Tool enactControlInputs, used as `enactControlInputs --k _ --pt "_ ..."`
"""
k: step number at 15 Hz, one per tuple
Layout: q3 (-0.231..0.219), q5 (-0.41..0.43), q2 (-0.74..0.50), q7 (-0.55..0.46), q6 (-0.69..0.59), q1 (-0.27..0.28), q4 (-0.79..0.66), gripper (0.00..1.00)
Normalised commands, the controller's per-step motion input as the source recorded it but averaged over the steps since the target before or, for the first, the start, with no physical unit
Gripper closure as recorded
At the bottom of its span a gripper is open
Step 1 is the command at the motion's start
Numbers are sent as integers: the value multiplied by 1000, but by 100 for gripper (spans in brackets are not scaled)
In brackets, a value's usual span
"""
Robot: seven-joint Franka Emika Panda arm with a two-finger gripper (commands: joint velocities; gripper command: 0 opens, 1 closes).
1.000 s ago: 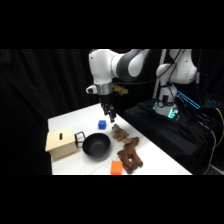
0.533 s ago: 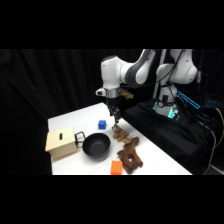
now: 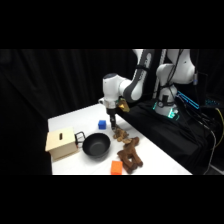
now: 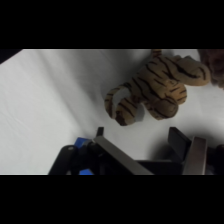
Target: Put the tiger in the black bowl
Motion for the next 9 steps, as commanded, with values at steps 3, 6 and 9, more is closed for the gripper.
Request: enactControlInputs --k 3,6,9 --pt "-367 -318 190 555 166 334 -12 0" --pt "-303 -237 64 453 66 388 -87 0" --pt "-139 -91 40 264 49 274 -87 26"
